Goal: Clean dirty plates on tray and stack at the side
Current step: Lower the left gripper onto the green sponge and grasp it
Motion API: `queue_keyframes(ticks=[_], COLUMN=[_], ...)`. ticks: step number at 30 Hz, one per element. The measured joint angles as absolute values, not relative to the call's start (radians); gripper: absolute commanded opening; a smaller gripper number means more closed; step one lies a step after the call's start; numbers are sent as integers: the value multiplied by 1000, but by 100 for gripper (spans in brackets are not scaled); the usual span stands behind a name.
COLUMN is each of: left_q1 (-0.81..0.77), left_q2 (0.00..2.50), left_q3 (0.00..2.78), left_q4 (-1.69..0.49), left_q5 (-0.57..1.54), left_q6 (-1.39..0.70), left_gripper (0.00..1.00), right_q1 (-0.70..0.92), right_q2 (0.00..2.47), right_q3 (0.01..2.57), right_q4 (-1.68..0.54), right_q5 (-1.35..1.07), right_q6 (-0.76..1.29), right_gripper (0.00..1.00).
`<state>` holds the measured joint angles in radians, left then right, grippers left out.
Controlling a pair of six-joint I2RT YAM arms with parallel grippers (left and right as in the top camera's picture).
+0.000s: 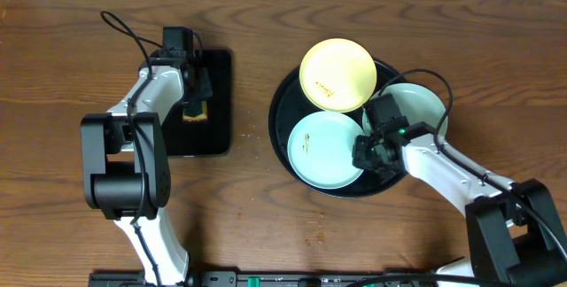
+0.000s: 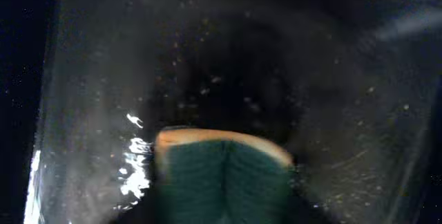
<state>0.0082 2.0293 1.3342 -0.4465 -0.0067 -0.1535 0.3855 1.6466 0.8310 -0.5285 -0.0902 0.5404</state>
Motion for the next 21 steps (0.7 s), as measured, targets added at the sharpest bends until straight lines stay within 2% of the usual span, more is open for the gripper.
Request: queue_keyframes(ticks=[11,12,14,18,20,21], left_q1=[8,8,8,8,8,8], left_q2=[2030,2030,2030,2030,2030,2030], left_q3=[1334,1334,1334,1334,1334,1334], left_q4=[-528,-529,-529,-535,-535,-535], left_q5=[-7,-7,-6,-6,-5,-4], left_q6=[-156,-156,-158,-159,-161,-162], left_gripper=[78,78,72,57,32,22], right_q1=[388,388,388,387,387,387], right_q2=[1644,1644,1644,1639,1639,1639], right_q3=[817,816,811,807,807,807], right_q4=[-484,-474,-458,-432,-430,-430], right_q5=[-91,-90,-86,-73,-72,-72], right_q6=[540,540,535,546,546,546], right_gripper=[18,15,1,1,1,1])
